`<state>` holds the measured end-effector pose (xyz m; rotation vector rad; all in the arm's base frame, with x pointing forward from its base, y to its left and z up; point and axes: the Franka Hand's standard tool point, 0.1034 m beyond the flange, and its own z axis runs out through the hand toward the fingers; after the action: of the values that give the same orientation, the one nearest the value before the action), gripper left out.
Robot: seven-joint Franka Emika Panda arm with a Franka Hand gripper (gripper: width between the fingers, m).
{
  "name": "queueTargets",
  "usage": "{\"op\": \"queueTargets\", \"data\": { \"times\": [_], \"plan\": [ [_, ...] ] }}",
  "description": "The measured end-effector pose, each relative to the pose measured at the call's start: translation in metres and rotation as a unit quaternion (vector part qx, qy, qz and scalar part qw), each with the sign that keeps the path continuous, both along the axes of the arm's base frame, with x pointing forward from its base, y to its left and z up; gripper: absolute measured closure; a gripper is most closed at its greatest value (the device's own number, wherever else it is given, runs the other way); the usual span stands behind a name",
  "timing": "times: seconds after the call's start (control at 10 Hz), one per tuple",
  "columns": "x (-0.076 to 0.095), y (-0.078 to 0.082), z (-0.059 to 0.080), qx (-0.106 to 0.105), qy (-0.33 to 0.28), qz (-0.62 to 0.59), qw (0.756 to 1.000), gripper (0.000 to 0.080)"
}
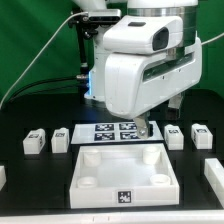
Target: Assemble one leg
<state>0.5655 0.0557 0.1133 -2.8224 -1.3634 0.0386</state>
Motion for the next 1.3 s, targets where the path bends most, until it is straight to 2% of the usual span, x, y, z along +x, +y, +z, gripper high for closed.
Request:
{"op": "queueTargets", "data": {
  "times": [0.4,0.6,0.7,0.9,1.0,1.2,1.3],
  "plan": [
    [-0.002,0.001,-0.001,0.001,-0.003,0.016,1.000,0.0150],
    [-0.035,0.005,-0.007,0.001,-0.002,0.043,0.999,0.0150],
    [-0.052,0.003,-0.012,0.002,-0.005,0.111,0.994,0.0150],
    [-0.101,-0.013,-0.029,0.005,-0.004,0.239,0.971,0.0150],
    [-0.116,-0.023,-0.040,0.008,-0.005,0.289,0.957,0.0150],
    [-0.134,-0.040,-0.063,0.016,-0.003,0.345,0.938,0.0150],
    [-0.135,-0.045,-0.072,0.018,-0.006,0.340,0.940,0.0150]
  ]
}}
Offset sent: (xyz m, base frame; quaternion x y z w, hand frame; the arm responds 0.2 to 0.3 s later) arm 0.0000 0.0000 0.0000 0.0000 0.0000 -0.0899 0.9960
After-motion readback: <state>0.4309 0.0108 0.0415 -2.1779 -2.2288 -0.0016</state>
